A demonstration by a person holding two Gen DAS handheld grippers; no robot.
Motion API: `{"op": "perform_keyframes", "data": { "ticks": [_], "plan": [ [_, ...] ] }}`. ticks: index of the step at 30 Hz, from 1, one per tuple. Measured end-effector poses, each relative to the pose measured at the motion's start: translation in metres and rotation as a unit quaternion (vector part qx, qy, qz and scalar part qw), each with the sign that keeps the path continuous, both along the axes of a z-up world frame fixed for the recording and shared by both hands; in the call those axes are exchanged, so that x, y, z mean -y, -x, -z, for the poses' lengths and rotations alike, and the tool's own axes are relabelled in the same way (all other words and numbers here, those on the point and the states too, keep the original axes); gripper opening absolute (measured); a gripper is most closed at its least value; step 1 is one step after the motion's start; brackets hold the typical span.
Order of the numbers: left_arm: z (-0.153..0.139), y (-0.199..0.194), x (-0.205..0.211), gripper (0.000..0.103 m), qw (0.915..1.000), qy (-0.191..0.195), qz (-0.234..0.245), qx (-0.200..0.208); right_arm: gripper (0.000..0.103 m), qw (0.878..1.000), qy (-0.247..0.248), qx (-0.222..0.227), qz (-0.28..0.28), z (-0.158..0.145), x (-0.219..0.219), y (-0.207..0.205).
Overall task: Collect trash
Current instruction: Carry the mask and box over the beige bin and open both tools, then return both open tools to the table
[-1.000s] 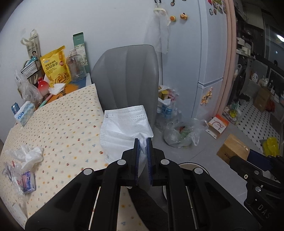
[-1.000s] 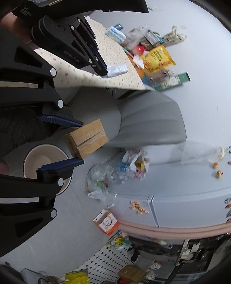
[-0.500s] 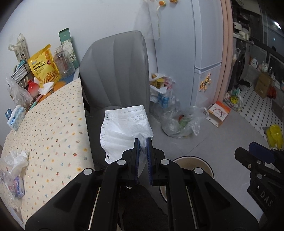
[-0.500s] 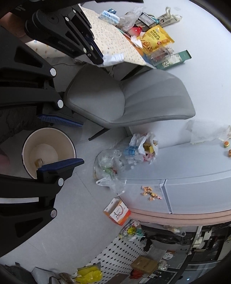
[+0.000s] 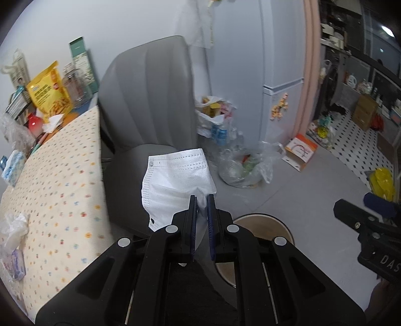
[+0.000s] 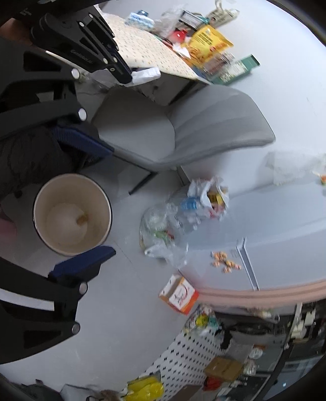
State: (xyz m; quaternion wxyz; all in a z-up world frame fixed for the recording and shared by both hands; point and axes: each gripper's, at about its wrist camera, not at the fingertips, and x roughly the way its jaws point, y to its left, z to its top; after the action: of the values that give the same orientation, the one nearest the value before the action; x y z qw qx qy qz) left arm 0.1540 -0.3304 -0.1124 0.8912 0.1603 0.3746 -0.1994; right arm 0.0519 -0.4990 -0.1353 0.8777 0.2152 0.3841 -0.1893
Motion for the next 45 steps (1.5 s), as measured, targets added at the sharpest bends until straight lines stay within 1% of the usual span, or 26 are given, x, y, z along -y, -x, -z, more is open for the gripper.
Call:
{"op": "perform_keyframes", "data": {
  "ticks": [2,5,12,15,18,19,21,22,23,25,27,30,32,35,37,45],
  "plan": [
    [0.002,0.004,0.01,0.009,0.9999,0.003,0.014,-0.007,0.086,1.0,0.006,0.002,0.016,-0.004,0.007,0.011],
    [0.004,0.012,0.03,0.009,0.9992,0.007,0.037,-0.012,0.09,0.999,0.024,-0.002,0.044,-0.01,0.018,0.029],
    [0.012,0.029,0.07,0.009,0.9962,0.009,0.081,-0.03,0.092,0.994,0.042,-0.015,0.099,-0.014,0.047,0.064],
    [0.018,0.034,0.08,0.009,0.995,0.005,0.093,-0.036,0.093,0.993,0.042,-0.019,0.111,-0.01,0.055,0.073],
    [0.025,0.038,0.089,0.009,0.9933,0.002,0.103,-0.053,0.093,0.992,0.038,-0.021,0.118,-0.006,0.061,0.078],
    [0.027,0.039,0.091,0.012,0.9923,0.002,0.108,-0.061,0.093,0.992,0.036,-0.021,0.119,-0.005,0.063,0.079],
    [0.028,0.039,0.094,0.029,0.992,0.0,0.107,-0.067,0.093,0.992,0.033,-0.02,0.121,-0.004,0.064,0.082],
    [0.026,0.039,0.092,0.046,0.9925,0.005,0.104,-0.064,0.093,0.992,0.033,-0.018,0.122,-0.004,0.065,0.083],
    [0.024,0.039,0.09,0.057,0.993,0.012,0.101,-0.061,0.093,0.992,0.033,-0.017,0.122,-0.005,0.066,0.083],
    [0.021,0.038,0.087,0.064,0.9937,0.018,0.095,-0.057,0.093,0.991,0.034,-0.014,0.125,-0.005,0.065,0.085],
    [0.018,0.035,0.083,0.067,0.9943,0.02,0.088,-0.056,0.093,0.992,0.032,-0.013,0.124,-0.006,0.066,0.084],
    [0.012,0.034,0.073,0.077,0.9959,0.019,0.076,-0.045,0.093,0.992,0.029,-0.01,0.121,-0.007,0.063,0.082],
    [0.004,0.033,0.062,0.088,0.9974,0.02,0.062,-0.031,0.093,0.993,0.029,-0.007,0.114,-0.009,0.059,0.08],
    [-0.007,0.029,0.043,0.093,0.999,0.019,0.04,-0.011,0.094,0.995,0.034,-0.001,0.098,-0.016,0.044,0.073],
    [-0.015,0.026,0.029,0.094,0.9994,0.022,0.026,-0.003,0.094,0.995,0.038,0.003,0.088,-0.022,0.034,0.067],
    [-0.049,0.017,-0.045,0.095,0.9976,0.046,-0.041,0.031,0.095,0.997,0.065,0.03,0.038,-0.058,-0.02,0.047]
  ]
}}
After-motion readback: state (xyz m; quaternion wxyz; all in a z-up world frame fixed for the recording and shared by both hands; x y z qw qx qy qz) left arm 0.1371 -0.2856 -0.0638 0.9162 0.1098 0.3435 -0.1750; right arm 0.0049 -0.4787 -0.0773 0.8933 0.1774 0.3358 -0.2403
